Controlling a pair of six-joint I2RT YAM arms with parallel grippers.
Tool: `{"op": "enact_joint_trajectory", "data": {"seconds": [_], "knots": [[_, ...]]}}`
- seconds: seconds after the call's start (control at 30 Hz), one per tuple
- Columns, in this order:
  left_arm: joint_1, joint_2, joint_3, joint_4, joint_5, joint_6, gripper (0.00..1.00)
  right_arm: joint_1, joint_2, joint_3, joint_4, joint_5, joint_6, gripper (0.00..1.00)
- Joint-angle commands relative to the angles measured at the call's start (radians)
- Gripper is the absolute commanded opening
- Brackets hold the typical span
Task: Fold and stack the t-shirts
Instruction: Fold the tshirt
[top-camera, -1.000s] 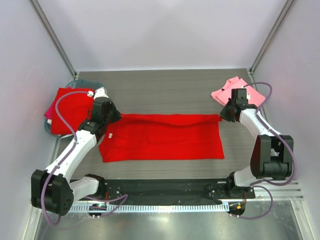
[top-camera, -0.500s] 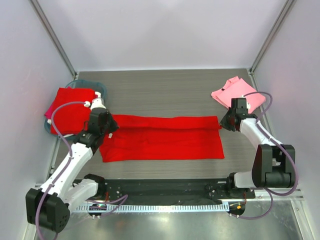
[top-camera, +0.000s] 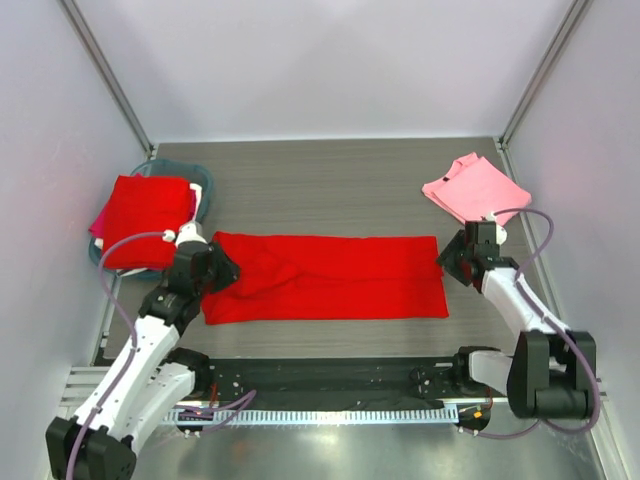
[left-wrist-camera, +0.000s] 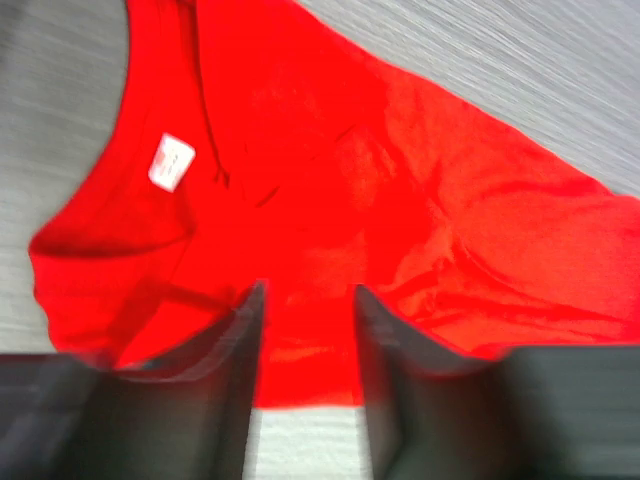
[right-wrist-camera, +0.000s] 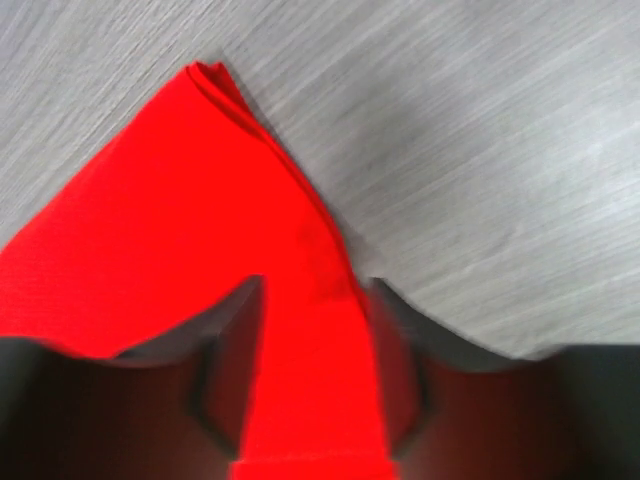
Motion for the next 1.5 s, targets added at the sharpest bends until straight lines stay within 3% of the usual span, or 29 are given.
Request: {"op": "enact_joint_trajectory", "data": {"seconds": [0.0,0.1,0.2,0.3,0.47,0.6,0.73,0.83,1.27,1.47], "knots": [[-0.004,-0.099,-0.011,-0.034,0.040,-0.068,0.46,-0.003,-0.140,-0.063,0.064,0.021,0.040,0.57],[-0.004,-0.180,0.018,-0.074,0.078,-0.088,0.52,0.001,-0.258,-0.069,0.075,0.015,0.032,0.59],[-0.004,-0.178,0.058,-0.095,0.078,-0.095,0.61,0.021,-0.273,-0.034,0.093,-0.054,0.021,0.51],[-0.004,-0.051,0.113,-0.086,0.090,-0.085,0.66,0.093,-0.192,0.021,0.116,-0.167,0.031,0.48],[0.022,0.193,0.199,-0.025,0.095,-0.089,0.68,0.251,-0.040,0.113,0.159,-0.187,0.055,0.39],[0.034,0.377,0.268,0.039,0.121,-0.126,0.67,0.368,0.076,0.188,0.225,-0.236,0.121,0.37],[0.045,0.488,0.344,0.013,0.072,-0.172,0.66,0.511,0.229,0.251,0.336,-0.328,0.159,0.51],[0.067,0.562,0.374,0.033,0.061,-0.207,0.65,0.582,0.358,0.343,0.409,-0.382,0.158,0.53],[0.128,0.895,0.499,0.001,-0.008,-0.243,0.55,0.679,0.829,0.705,0.540,-0.646,0.166,0.53],[0.143,1.004,0.549,-0.099,-0.060,-0.255,0.50,0.731,0.954,0.808,0.465,-0.694,0.101,0.53]]}}
